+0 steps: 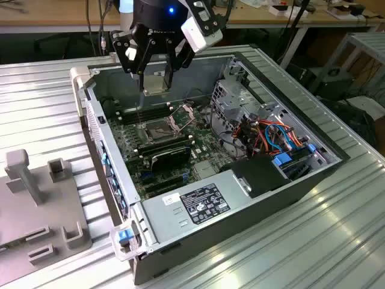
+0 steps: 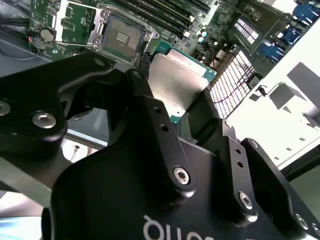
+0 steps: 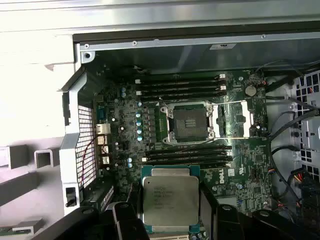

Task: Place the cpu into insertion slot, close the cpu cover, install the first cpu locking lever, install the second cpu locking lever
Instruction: 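Place the cpu into insertion slot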

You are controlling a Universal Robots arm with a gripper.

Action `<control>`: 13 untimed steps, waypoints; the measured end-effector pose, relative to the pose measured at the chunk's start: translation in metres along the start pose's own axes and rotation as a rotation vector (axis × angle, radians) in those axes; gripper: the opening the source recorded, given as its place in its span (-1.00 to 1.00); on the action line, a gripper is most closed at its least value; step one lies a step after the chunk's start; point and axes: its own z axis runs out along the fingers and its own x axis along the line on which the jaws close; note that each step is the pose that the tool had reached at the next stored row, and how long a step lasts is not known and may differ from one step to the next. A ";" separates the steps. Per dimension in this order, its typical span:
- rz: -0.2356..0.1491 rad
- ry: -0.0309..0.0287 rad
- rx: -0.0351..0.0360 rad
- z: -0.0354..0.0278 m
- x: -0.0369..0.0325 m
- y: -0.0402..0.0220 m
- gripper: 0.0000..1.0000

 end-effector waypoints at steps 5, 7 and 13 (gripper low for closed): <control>0.000 0.0000 0.0000 0.0000 0.0000 0.0000 0.10; 0.000 0.0000 0.0000 0.0000 0.0000 0.0000 0.10; 0.000 0.0000 0.0000 0.0000 -0.0018 0.0001 0.10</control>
